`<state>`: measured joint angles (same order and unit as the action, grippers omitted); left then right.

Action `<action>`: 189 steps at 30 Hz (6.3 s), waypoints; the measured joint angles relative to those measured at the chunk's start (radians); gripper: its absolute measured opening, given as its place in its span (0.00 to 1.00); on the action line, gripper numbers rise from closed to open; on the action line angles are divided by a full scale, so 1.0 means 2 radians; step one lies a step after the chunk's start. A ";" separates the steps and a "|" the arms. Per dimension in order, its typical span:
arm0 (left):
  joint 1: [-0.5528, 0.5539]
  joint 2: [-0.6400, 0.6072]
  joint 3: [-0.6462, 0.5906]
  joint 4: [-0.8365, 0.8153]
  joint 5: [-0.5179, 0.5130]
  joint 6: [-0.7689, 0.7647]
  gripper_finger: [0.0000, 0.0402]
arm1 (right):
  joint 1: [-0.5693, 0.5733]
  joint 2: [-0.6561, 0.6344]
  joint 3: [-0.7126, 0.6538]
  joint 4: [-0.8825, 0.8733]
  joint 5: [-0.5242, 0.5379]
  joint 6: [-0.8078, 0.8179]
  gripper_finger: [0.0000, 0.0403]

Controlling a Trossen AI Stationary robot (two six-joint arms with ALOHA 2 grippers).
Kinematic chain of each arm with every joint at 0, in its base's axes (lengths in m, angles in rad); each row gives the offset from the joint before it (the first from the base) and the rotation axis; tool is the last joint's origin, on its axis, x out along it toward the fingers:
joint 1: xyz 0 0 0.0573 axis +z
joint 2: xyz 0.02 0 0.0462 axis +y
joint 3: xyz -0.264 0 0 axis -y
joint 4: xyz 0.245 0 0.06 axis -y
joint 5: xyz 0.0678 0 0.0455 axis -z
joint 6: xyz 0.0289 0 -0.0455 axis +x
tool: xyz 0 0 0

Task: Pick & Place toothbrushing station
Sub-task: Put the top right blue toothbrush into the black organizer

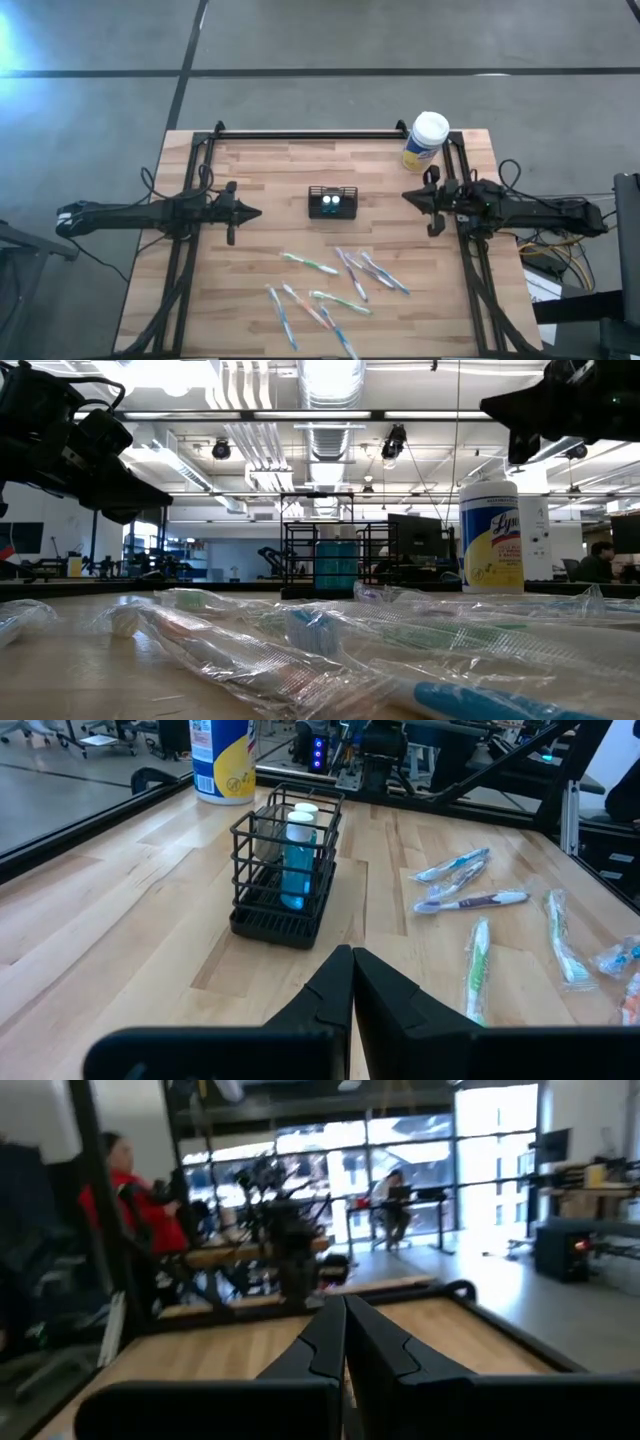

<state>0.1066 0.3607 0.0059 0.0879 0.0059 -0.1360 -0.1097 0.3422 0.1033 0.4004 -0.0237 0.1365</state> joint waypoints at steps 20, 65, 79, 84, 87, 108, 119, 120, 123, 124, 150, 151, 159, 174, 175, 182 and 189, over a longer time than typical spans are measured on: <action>0.000 0.000 0.000 -0.002 -0.002 -0.003 0.04 | 0.121 0.004 -0.037 -0.001 0.082 -0.006 0.02; 0.000 0.000 0.000 -0.006 -0.002 0.019 0.04 | 0.220 0.520 0.476 -0.658 0.124 0.330 0.02; 0.000 0.000 0.000 -0.006 -0.002 0.028 0.04 | 0.222 0.615 0.490 -0.584 0.084 0.326 0.21; 0.000 0.000 0.000 -0.006 -0.002 0.028 0.04 | 0.222 0.629 0.491 -0.586 0.082 0.365 0.38; 0.000 0.000 0.000 -0.006 -0.002 0.028 0.04 | 0.222 0.638 0.486 -0.590 0.076 0.384 0.45; 0.000 0.000 0.000 -0.006 -0.002 0.028 0.04 | 0.224 0.728 0.486 -0.578 0.045 0.387 0.53; 0.000 0.000 0.000 -0.005 -0.002 0.029 0.04 | 0.224 0.743 0.486 -0.576 0.042 0.372 0.49; 0.000 0.000 0.000 -0.005 -0.002 0.029 0.04 | 0.223 0.744 0.486 -0.574 0.039 0.367 0.47; 0.000 0.000 0.000 -0.005 -0.002 0.029 0.04 | 0.223 0.740 0.486 -0.575 0.035 0.356 0.36; 0.000 0.000 0.000 -0.005 -0.002 0.029 0.04 | 0.223 0.737 0.485 -0.578 0.034 0.352 0.31; 0.000 0.000 0.000 -0.005 -0.002 0.028 0.04 | 0.242 0.381 0.411 -0.409 0.223 0.159 0.05; 0.000 0.000 0.000 -0.005 -0.002 0.028 0.04 | 0.241 0.362 0.394 -0.389 0.224 0.151 0.05; 0.000 0.000 0.000 -0.005 -0.003 0.030 0.04 | 0.239 0.205 0.240 -0.193 0.227 0.020 0.04; 0.000 0.000 0.000 -0.005 -0.004 0.031 0.04 | 0.221 0.021 0.024 0.009 0.227 -0.042 0.04; 0.000 0.001 0.000 -0.005 -0.004 0.031 0.04 | 0.221 0.017 0.016 0.022 0.227 -0.049 0.04; 0.000 0.001 0.000 -0.005 -0.004 0.031 0.04 | 0.221 0.013 -0.026 0.085 0.239 -0.071 0.04; 0.000 0.001 0.000 -0.005 -0.004 0.031 0.04 | 0.221 0.013 -0.024 0.095 0.252 -0.070 0.04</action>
<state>0.1066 0.3618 0.0059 0.0776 -0.0017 -0.0742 0.3328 0.3688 0.0546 0.5901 0.4798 -0.0026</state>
